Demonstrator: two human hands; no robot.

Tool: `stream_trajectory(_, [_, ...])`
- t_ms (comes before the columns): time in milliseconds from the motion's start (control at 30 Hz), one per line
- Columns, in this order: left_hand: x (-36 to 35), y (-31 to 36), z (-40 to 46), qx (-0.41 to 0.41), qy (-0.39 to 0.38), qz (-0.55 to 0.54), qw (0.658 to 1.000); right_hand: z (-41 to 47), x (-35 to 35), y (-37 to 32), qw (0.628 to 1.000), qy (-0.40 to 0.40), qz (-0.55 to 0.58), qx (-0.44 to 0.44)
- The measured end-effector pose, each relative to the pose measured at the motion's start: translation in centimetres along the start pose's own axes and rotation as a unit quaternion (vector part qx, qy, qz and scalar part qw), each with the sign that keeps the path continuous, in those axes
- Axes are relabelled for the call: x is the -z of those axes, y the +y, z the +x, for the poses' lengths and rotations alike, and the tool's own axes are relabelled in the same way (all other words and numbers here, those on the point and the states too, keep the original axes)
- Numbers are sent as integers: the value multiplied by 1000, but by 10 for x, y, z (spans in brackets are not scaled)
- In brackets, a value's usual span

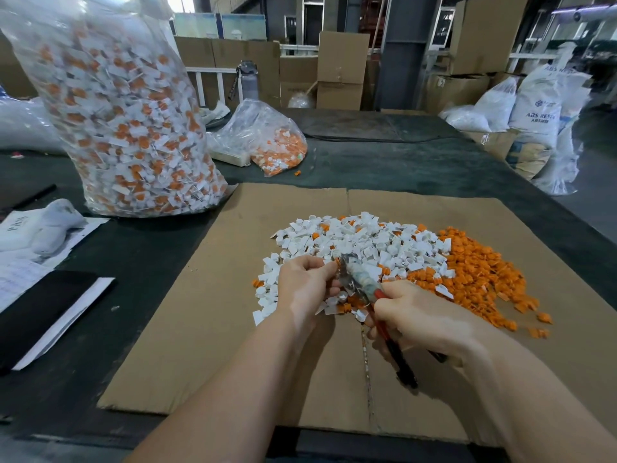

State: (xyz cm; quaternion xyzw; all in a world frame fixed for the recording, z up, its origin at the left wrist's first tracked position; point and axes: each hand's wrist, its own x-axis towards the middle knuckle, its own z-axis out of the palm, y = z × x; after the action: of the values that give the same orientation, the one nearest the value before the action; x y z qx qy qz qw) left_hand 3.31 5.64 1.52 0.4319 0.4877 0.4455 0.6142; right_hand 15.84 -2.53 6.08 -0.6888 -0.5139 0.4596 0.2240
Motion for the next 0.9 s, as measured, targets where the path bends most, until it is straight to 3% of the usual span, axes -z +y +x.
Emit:
stream_trajectory(200, [-3,-1,-1,11,-6,-11,1000,2,-2,0,982,59,-173,39])
stream_trajectory(500, [-5,-3,-1,15,-5,-16,1000,6,-7,5,970,90,-222,32])
stream_trajectory(767, [-5,-1,1,4,-7,-24,1000,7,-11,6,971,119,-200,63])
stream_trajectory(833, [-4,1,2,-3,-8,-41,999,5,-8,6,982,93,-148,76])
stream_trajectory(900, [-2,2,1,-13,-12,-57,998,2,-6,5,997,41,-24,53])
